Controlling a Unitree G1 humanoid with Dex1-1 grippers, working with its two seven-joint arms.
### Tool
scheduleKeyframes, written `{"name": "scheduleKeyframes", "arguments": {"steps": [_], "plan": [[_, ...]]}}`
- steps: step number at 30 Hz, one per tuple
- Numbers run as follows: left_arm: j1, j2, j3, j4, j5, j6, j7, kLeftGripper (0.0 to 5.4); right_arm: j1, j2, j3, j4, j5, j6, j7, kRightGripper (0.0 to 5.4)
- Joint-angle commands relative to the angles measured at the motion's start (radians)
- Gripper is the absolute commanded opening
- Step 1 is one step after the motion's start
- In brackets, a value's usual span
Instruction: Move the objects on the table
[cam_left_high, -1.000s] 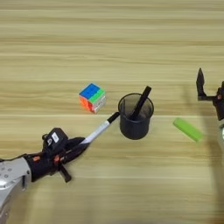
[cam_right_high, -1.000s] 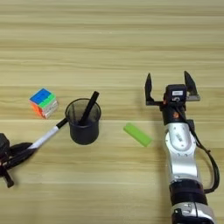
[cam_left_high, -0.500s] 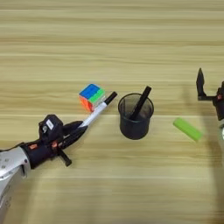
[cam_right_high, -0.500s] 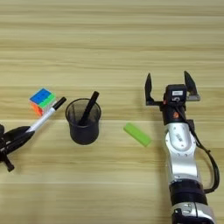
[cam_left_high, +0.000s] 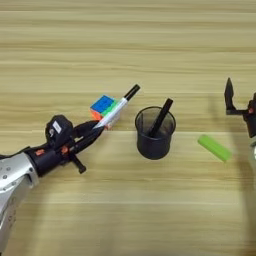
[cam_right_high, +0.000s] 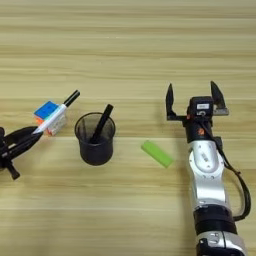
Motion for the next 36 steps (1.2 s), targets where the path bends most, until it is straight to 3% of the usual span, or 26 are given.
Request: {"name": "scheduleKeyframes", "arguments": {"steps": [1,10,14,18,23,29,36], "plan": [[-0.017,-0.007,-0.015,-0.018,0.002,-0.027,-0.004,0.69,0.007,0.002,-0.009,-0.038,0.035,-0.03,0.021,5.4],[-0.025,-0.038,-0.052,-0.073,-0.022,-0.047,-0.015,0.69,0.035,0.003,-0.001,-0.101,0.093,-0.081,0.09,5.4],[-0.019,-0.04,-0.065,-0.098,-0.034,-0.05,-0.018,0.69,0.053,0.014,0.015,-0.16,0.191,-0.074,0.181,5.4],[-0.014,-0.041,-0.086,-0.12,-0.041,-0.056,-0.026,0.69,0.117,0.02,0.099,-0.291,0.4,0.025,0.392,5.4],[-0.014,-0.042,-0.097,-0.132,-0.05,-0.064,-0.035,0.69,0.17,0.016,0.127,-0.398,0.574,0.167,0.536,5.4],[-0.004,-0.039,-0.1,-0.138,-0.059,-0.08,-0.054,0.69,0.216,0.012,0.146,-0.492,0.694,0.313,0.655,5.4],[0.008,-0.032,-0.108,-0.15,-0.075,-0.099,-0.087,0.69,0.255,0.013,0.169,-0.558,0.741,0.415,0.743,5.4]]}}
